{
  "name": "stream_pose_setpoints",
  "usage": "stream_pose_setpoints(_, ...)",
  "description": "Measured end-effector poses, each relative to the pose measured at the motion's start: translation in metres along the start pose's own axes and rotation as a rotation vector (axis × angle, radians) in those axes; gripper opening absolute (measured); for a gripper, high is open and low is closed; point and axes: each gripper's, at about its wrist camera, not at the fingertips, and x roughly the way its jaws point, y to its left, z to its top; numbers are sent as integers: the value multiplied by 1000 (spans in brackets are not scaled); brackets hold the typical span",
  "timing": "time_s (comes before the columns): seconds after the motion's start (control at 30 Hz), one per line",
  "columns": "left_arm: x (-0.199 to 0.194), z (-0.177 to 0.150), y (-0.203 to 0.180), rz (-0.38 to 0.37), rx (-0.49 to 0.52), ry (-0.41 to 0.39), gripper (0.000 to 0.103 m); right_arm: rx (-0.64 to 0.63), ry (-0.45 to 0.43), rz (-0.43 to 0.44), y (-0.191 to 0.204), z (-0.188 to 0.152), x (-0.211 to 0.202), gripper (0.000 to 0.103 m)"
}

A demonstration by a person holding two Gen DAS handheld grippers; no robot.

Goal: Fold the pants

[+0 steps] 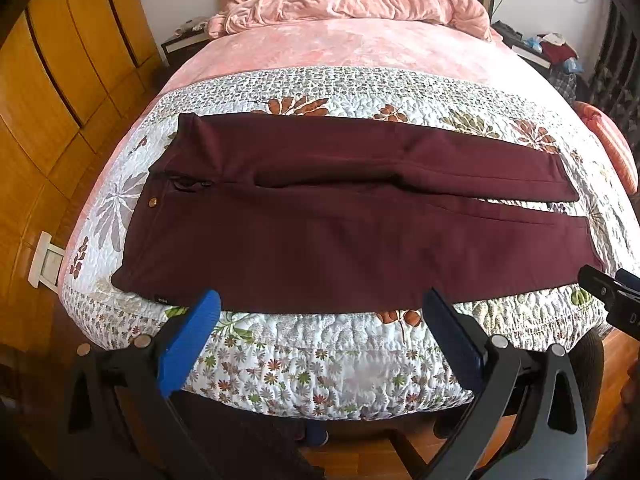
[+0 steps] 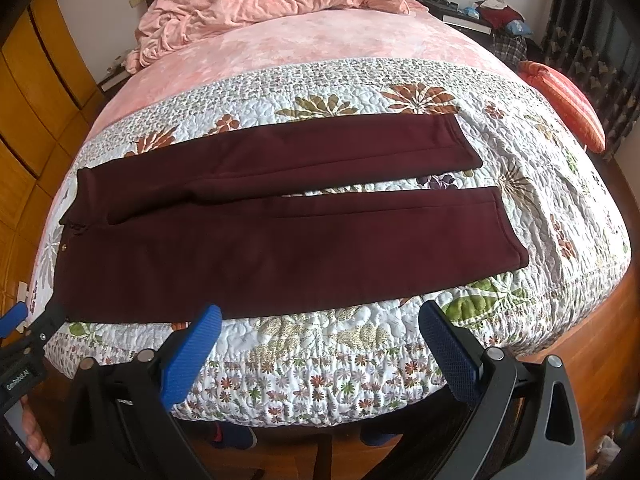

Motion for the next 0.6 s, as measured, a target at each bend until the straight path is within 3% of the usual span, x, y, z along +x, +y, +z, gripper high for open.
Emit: stream_pose_setpoints(0.6, 3, 0, 0, 12, 5, -6, 100, 0, 1, -1, 0, 0, 2, 99)
